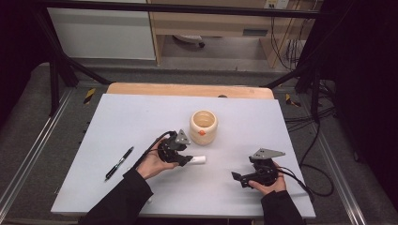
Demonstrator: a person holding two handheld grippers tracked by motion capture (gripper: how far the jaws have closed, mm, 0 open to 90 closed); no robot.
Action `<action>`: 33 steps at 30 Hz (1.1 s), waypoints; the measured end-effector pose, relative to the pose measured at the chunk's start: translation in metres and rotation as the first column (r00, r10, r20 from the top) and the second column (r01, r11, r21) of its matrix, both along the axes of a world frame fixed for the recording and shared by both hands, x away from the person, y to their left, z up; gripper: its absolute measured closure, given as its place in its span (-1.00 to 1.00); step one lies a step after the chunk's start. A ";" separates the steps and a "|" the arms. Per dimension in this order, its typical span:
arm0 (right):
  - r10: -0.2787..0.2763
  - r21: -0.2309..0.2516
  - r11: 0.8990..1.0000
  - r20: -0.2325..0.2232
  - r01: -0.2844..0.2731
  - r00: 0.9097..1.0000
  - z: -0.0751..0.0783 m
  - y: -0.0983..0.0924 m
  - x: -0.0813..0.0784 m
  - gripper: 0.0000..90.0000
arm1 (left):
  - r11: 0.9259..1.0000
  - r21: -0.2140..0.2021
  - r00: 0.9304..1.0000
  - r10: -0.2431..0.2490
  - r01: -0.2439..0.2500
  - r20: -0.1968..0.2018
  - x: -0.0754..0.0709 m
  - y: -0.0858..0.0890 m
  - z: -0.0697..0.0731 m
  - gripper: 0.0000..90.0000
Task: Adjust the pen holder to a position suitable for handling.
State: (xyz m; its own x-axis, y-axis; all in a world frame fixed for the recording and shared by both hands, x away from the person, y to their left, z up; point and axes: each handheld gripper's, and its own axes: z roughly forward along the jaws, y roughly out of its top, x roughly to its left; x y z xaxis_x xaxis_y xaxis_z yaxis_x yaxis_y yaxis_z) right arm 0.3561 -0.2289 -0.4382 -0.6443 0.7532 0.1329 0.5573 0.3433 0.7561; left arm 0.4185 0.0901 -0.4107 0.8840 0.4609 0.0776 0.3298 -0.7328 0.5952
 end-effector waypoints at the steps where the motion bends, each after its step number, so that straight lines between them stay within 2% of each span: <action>1: 0.000 0.000 1.000 -0.002 0.000 1.000 0.000 0.000 0.000 -0.96 | 1.000 0.005 1.000 -0.008 0.008 -0.010 0.000 -0.001 -0.002 0.06; 5: 0.006 -0.007 1.000 0.003 -0.006 1.000 -0.001 0.000 0.000 -0.96 | 0.999 0.030 0.999 -0.018 0.019 -0.051 0.002 -0.005 -0.009 0.00; 7: 0.007 -0.006 1.000 0.003 -0.007 1.000 -0.001 0.000 0.000 -0.96 | 0.999 0.034 0.998 -0.019 0.021 -0.059 0.003 -0.006 -0.011 0.09; 11: 0.010 -0.009 1.000 0.000 -0.010 1.000 -0.001 0.000 0.001 -0.96 | 0.999 0.038 0.998 -0.026 0.029 -0.057 0.006 -0.009 -0.014 0.16; 19: 0.013 -0.010 1.000 0.000 -0.013 1.000 -0.001 0.000 0.001 -0.96 | 0.995 0.055 0.995 -0.076 0.079 -0.060 0.009 -0.020 -0.016 0.30; 22: 0.016 -0.013 1.000 0.000 -0.016 1.000 -0.001 0.000 0.001 -0.96 | 0.993 0.069 0.995 -0.093 0.096 -0.048 0.010 -0.022 -0.018 0.34; 33: 0.013 -0.013 1.000 -0.007 -0.013 1.000 -0.002 0.001 0.001 -0.96 | 0.989 0.093 0.991 -0.110 0.117 -0.077 0.015 -0.027 -0.019 0.39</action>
State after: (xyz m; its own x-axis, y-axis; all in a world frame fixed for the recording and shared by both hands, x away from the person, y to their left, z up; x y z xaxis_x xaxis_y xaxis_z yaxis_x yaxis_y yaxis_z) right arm 0.3566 -0.2281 -0.4397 -0.6532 0.7464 0.1274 0.5580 0.3607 0.7474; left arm 0.4335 0.0628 -0.4293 0.9349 0.3510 0.0517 0.2808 -0.8211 0.4969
